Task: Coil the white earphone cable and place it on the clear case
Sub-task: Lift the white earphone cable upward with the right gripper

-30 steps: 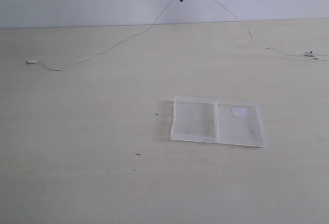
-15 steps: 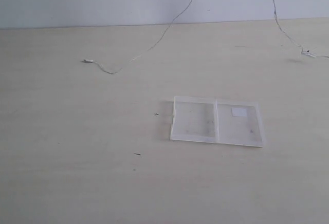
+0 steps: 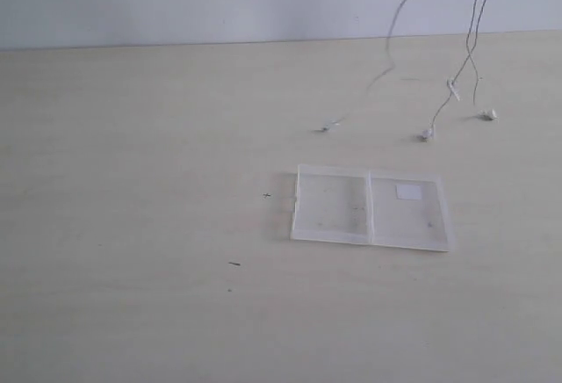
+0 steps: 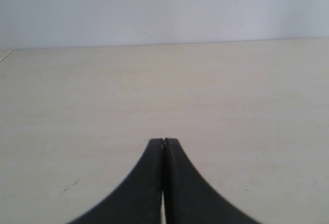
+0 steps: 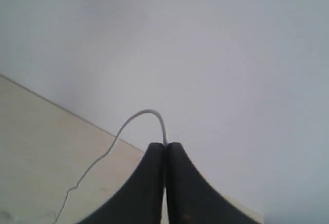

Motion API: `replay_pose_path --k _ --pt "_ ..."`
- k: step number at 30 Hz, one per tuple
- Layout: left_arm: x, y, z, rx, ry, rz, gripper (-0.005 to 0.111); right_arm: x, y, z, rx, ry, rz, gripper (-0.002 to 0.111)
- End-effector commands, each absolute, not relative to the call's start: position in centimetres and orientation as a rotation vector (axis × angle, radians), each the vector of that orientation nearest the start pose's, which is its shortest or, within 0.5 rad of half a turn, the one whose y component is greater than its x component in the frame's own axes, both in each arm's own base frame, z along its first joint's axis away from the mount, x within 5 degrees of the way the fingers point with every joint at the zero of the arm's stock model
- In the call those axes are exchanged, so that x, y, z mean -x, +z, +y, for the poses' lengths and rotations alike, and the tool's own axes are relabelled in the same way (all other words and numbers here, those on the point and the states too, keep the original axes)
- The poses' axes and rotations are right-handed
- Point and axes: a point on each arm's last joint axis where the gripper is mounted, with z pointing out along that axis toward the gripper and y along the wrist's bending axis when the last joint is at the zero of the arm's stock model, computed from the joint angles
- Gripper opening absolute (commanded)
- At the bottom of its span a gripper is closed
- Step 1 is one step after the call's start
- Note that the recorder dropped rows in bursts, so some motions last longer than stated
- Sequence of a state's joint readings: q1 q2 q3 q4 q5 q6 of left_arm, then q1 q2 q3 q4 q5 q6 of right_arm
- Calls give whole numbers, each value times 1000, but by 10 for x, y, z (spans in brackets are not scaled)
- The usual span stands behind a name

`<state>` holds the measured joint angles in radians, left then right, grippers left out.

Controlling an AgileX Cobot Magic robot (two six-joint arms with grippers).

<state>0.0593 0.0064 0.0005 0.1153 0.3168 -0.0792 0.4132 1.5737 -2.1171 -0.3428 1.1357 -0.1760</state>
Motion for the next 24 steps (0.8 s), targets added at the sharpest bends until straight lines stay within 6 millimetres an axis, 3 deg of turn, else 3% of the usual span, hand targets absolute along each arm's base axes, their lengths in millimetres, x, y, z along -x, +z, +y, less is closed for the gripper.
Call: replay_pose_path --k 1,11,24 --pt "-54 185 6 47 92 1795 0 -272 553 87 512 -278 1851 0" --pt "-54 185 6 47 92 1795 0 -260 568 84 499 -257 1755 0" --pt "-54 185 6 47 92 1795 0 -244 585 93 486 -30 1627 0"
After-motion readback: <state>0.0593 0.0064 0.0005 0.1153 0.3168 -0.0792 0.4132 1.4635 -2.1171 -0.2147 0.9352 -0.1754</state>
